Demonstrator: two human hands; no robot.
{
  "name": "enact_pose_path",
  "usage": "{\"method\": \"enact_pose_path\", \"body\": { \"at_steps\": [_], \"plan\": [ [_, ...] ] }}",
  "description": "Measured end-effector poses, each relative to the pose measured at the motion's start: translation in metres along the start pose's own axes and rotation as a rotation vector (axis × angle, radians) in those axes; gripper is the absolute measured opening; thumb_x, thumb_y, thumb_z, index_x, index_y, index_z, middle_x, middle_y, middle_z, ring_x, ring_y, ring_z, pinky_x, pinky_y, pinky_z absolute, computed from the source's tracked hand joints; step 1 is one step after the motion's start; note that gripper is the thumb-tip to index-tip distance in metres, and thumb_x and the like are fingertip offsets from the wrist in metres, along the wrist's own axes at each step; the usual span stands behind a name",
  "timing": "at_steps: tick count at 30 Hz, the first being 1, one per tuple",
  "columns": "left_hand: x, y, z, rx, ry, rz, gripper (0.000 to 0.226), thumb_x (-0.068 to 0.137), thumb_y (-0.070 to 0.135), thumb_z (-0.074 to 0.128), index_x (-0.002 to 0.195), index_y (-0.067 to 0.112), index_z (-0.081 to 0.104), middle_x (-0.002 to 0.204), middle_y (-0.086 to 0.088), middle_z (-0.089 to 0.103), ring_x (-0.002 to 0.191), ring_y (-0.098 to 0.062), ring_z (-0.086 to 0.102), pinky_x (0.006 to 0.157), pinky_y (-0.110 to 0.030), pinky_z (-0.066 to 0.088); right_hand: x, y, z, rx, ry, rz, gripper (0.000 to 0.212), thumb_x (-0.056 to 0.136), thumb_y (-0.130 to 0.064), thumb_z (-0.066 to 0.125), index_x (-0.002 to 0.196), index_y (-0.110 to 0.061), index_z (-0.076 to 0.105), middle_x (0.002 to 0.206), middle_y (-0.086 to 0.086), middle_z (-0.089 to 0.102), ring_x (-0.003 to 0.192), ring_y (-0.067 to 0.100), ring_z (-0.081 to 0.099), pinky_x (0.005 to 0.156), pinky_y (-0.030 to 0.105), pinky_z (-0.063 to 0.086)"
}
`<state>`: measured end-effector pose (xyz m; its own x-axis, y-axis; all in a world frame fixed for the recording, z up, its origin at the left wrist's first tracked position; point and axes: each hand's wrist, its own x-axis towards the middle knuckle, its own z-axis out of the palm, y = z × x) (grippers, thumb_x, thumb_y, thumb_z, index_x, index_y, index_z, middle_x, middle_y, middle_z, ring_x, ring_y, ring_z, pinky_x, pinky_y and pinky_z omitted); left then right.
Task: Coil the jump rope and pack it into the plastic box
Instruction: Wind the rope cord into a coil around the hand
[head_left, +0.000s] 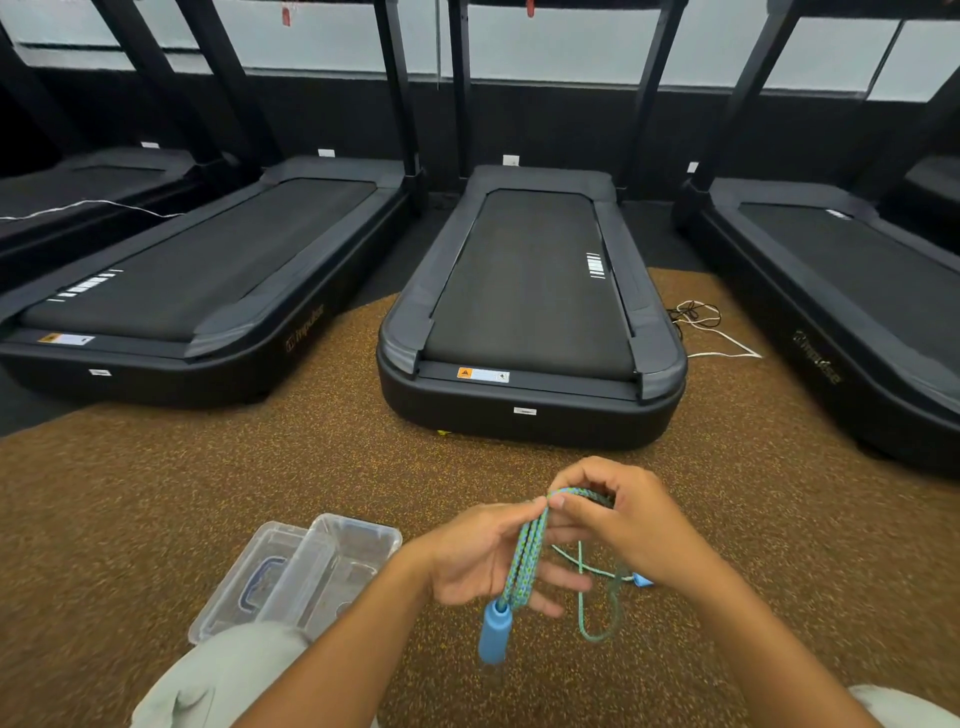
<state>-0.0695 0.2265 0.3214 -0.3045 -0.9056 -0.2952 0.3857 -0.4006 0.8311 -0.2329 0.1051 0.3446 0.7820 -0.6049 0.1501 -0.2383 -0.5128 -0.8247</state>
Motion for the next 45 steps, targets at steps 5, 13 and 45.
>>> {"method": "enact_pose_path", "body": {
  "at_steps": [5,13,45],
  "plan": [
    [-0.002,0.000,-0.001,0.053,-0.045,-0.012,0.054,0.105,0.038,0.046,0.149,0.008,0.046,0.155,-0.005,0.050,0.137,-0.051,0.046,0.101,-0.058,0.046,0.002,0.003,-0.003,-0.017,-0.048,-0.012,0.008,0.089,-0.025,0.080,0.088,-0.032,0.079,0.093,-0.016,0.077,0.089,0.003,0.071,0.082,0.024,0.056],
    [-0.004,0.002,0.001,0.009,-0.088,-0.017,0.046,0.106,0.034,0.045,0.144,0.009,0.054,0.156,-0.006,0.049,0.127,-0.036,0.059,0.102,-0.058,0.045,0.006,0.022,0.000,0.276,-0.030,0.123,0.016,0.092,-0.013,0.075,0.094,-0.027,0.083,0.086,0.004,0.080,0.076,0.009,0.067,0.070,0.025,0.055],
    [-0.002,0.008,-0.012,-0.114,0.113,0.176,0.046,0.108,0.029,0.038,0.148,0.009,0.048,0.153,-0.003,0.053,0.129,-0.042,0.059,0.097,-0.056,0.051,-0.039,0.030,0.093,-0.005,-0.423,0.242,0.022,0.100,-0.028,0.056,0.087,-0.023,0.074,0.087,0.000,0.079,0.073,0.015,0.072,0.074,0.035,0.057]
  ]
}}
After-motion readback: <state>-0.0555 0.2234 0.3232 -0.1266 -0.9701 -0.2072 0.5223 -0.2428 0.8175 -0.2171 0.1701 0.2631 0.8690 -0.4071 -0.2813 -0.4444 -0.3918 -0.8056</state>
